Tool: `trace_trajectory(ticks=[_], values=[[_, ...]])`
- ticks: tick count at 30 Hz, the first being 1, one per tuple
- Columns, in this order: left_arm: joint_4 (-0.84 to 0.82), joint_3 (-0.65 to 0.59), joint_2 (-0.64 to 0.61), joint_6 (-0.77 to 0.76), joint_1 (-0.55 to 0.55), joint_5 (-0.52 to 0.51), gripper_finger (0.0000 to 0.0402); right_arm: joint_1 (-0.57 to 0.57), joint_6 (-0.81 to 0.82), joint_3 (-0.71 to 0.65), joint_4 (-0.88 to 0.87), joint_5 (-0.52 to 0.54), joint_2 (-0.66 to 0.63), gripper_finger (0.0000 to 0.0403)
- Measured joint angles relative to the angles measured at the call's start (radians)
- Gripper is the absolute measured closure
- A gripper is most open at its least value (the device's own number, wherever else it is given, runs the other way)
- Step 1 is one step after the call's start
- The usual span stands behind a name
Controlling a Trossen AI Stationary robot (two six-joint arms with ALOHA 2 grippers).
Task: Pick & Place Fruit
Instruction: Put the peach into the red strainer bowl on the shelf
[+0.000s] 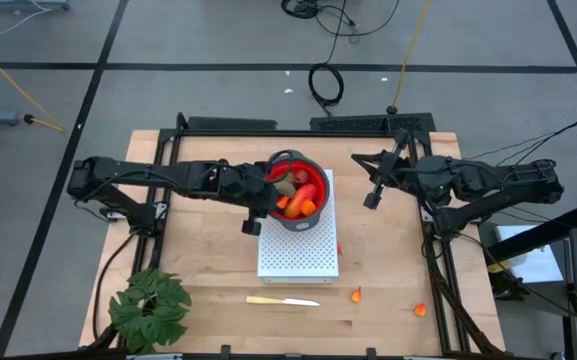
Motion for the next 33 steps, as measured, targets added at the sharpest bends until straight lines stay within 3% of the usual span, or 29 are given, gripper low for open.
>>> trace_trajectory(ticks=[13,22,33], values=[[-0.132,0.111,0.001,-0.056,0.044,0.054,0.0279,0.000,0.023,0.000,-0.011,0.000,0.000,0.0403],[-0.158,0.114,0.003,-0.078,0.043,0.082,0.0279,0.000,0.031,0.000,-0.011,0.000,0.000,0.0403],[-0.183,0.114,0.099,-0.118,0.042,0.101,0.0279,0.000,0.057,0.000,-0.017,-0.001,0.000,0.0403]])
